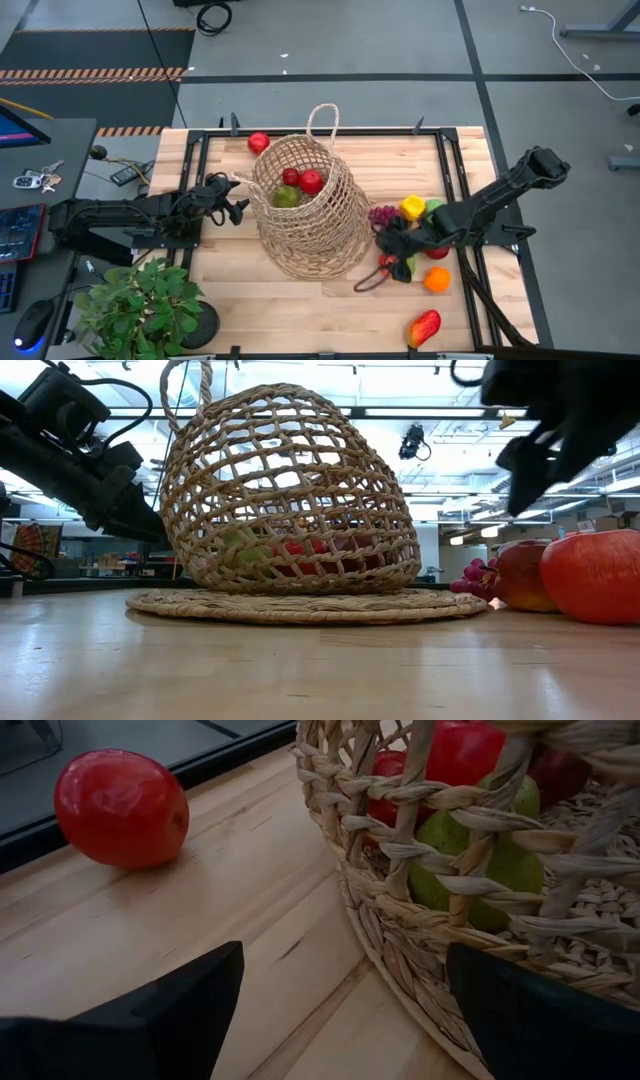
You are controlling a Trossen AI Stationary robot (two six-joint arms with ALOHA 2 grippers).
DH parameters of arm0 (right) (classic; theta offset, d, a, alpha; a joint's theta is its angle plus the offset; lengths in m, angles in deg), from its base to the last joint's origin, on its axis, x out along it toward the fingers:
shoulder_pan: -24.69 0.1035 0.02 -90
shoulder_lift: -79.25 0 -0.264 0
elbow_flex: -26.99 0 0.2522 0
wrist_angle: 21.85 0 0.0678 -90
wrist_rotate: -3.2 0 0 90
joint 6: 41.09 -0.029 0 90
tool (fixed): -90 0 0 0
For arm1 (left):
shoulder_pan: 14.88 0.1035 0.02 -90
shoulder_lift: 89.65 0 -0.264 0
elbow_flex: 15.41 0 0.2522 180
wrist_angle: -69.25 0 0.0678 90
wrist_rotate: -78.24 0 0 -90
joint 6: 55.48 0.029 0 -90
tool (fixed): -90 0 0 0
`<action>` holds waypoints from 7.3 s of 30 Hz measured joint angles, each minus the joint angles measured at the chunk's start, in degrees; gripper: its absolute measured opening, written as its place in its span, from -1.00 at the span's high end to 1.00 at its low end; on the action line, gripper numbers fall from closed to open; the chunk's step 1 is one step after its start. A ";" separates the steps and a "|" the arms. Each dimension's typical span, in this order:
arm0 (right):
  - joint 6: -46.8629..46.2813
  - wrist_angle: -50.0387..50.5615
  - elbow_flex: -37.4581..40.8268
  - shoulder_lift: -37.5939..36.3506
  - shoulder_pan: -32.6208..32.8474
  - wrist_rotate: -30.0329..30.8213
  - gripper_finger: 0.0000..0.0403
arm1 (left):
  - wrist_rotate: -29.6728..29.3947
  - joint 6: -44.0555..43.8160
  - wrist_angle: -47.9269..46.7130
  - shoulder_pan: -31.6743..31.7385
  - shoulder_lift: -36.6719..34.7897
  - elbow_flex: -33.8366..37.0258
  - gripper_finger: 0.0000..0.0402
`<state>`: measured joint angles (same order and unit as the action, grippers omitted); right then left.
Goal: Build produce basket
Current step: Put the bottom red apple into the basket
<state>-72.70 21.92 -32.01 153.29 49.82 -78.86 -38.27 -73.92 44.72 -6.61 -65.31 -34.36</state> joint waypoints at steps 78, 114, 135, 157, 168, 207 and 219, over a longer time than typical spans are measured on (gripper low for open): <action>-11.48 -1.95 3.13 9.40 10.72 12.61 -0.94 | 0.02 -0.02 0.00 0.01 0.01 0.00 -0.78; 29.96 -7.82 -4.22 -1.21 5.03 32.09 -0.73 | 0.02 -0.01 -0.01 0.00 0.01 0.00 -0.78; 56.70 -33.55 -7.97 -3.60 -1.56 47.96 -0.74 | 0.01 0.00 0.00 0.02 0.00 0.00 -0.78; 43.65 -29.92 -21.23 -3.63 -10.50 41.90 -0.74 | 0.01 0.00 0.00 0.01 0.01 0.00 -0.78; 27.54 -35.66 -21.27 -4.02 -10.87 42.53 -0.74 | 0.01 -0.02 0.00 0.01 0.01 0.00 -0.78; 103.22 -16.11 -21.27 -3.78 -6.63 33.40 -0.80 | 0.01 -0.02 0.00 0.01 0.00 0.00 -0.78; 72.67 -17.42 -21.27 -3.78 -11.05 32.82 -0.81 | 0.02 -0.02 0.00 0.02 0.00 0.00 -0.78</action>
<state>-0.03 4.50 -53.27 149.51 38.77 -46.04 -38.24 -73.94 44.72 -6.59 -65.31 -34.36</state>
